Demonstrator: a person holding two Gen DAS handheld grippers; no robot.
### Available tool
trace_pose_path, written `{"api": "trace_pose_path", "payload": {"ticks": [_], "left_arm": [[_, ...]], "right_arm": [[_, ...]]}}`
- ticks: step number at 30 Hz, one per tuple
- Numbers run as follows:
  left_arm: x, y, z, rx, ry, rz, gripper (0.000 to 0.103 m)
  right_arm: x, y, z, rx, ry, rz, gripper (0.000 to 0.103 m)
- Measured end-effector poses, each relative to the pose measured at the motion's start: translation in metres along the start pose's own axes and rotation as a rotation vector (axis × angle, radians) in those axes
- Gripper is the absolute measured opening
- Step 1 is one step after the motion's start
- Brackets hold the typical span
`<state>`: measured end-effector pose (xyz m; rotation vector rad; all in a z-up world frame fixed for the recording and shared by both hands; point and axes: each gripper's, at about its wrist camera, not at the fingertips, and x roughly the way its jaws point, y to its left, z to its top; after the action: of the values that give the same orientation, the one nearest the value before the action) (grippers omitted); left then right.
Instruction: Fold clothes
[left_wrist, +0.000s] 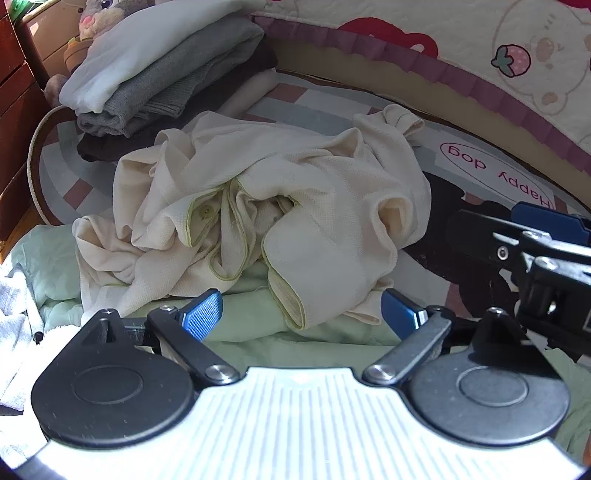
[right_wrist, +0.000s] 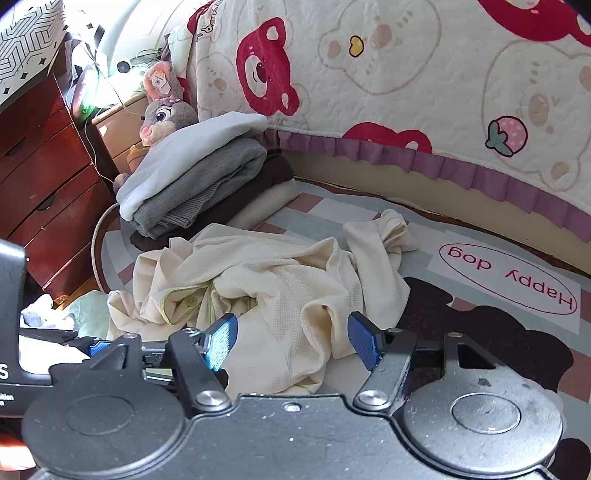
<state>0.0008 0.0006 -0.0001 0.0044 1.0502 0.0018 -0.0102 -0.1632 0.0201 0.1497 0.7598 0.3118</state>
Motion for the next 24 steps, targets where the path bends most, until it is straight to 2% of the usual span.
{"api": "trace_pose_path", "payload": {"ticks": [24], "left_arm": [[0.0042,-0.0004,-0.0070,0.003,0.015,-0.014,0.094]], "right_arm": [[0.0015,0.0009,0.0005,0.005,0.008,-0.009,0.072]]}}
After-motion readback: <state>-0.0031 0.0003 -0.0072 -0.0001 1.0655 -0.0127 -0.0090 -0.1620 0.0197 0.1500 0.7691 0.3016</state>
